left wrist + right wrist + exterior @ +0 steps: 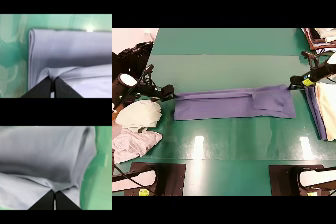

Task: Fold the shirts.

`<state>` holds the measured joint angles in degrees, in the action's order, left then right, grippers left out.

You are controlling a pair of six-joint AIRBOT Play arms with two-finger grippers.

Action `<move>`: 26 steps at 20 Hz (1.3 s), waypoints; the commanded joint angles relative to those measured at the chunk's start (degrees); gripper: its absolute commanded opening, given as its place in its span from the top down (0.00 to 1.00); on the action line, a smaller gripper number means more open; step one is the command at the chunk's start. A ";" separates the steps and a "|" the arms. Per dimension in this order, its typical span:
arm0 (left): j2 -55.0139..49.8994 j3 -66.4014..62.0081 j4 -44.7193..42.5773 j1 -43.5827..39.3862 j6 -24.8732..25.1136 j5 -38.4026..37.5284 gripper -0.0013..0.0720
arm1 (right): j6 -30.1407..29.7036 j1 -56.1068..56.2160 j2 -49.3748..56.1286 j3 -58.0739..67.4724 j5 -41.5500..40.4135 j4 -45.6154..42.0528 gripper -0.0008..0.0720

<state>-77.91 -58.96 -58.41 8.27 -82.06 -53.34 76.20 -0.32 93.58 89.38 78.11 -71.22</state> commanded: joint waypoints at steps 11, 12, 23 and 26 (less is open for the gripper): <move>-1.66 -9.57 3.63 0.04 -0.02 -8.94 0.36 | -3.41 -10.58 10.14 8.33 11.08 16.22 0.27; -1.66 -9.55 3.54 0.04 0.09 -9.79 0.69 | -3.41 -11.54 10.14 6.34 10.99 16.26 0.12; -1.68 -9.55 3.32 -6.01 2.58 -11.63 0.95 | -8.85 -11.43 16.20 -3.41 9.05 27.23 0.12; -1.68 -9.55 3.32 -10.82 2.54 -11.10 0.95 | -10.58 -8.28 17.16 -3.39 8.74 28.00 0.14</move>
<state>-79.57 -68.45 -55.07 1.32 -79.59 -64.58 67.61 -10.79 109.32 86.30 87.66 -45.41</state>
